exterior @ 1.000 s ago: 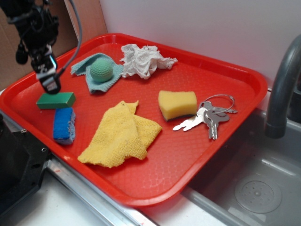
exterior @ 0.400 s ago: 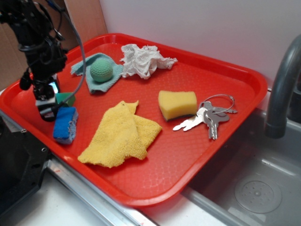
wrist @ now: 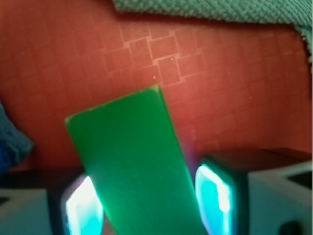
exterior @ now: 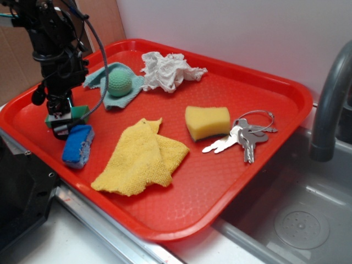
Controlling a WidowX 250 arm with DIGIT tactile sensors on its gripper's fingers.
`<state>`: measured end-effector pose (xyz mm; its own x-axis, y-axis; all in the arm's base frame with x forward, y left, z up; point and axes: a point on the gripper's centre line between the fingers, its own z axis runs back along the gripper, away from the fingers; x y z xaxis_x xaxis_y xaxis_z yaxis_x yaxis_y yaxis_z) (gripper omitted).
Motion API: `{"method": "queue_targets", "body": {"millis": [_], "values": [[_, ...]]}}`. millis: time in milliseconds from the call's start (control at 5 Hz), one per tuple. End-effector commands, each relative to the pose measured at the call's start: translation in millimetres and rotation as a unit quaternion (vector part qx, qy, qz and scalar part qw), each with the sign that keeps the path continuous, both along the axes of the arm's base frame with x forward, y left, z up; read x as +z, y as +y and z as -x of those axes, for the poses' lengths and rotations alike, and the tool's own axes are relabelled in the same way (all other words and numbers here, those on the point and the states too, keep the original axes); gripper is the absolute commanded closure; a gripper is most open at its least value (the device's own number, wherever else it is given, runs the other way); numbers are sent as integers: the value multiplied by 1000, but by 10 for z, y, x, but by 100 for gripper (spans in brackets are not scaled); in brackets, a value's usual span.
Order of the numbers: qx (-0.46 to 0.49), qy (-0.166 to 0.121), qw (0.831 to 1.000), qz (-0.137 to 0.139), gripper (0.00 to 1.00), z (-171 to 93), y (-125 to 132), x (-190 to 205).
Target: Grab the green block.
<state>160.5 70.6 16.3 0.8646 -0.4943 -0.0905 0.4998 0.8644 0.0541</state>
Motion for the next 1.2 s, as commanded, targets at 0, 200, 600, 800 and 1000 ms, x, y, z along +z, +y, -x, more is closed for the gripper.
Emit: {"method": "queue_targets", "body": {"millis": [0,200,600,800,1000], "values": [[211,-91,973,3,100,-155,-33,1021],[331,-117,933,76,100,-94,-100,1520],[396,-90,913,50,100,-53,-234,2287],[410,-77,908,34,100,-38,-181,2186],[422,-76,903,21,100,-9,-164,2139]]}}
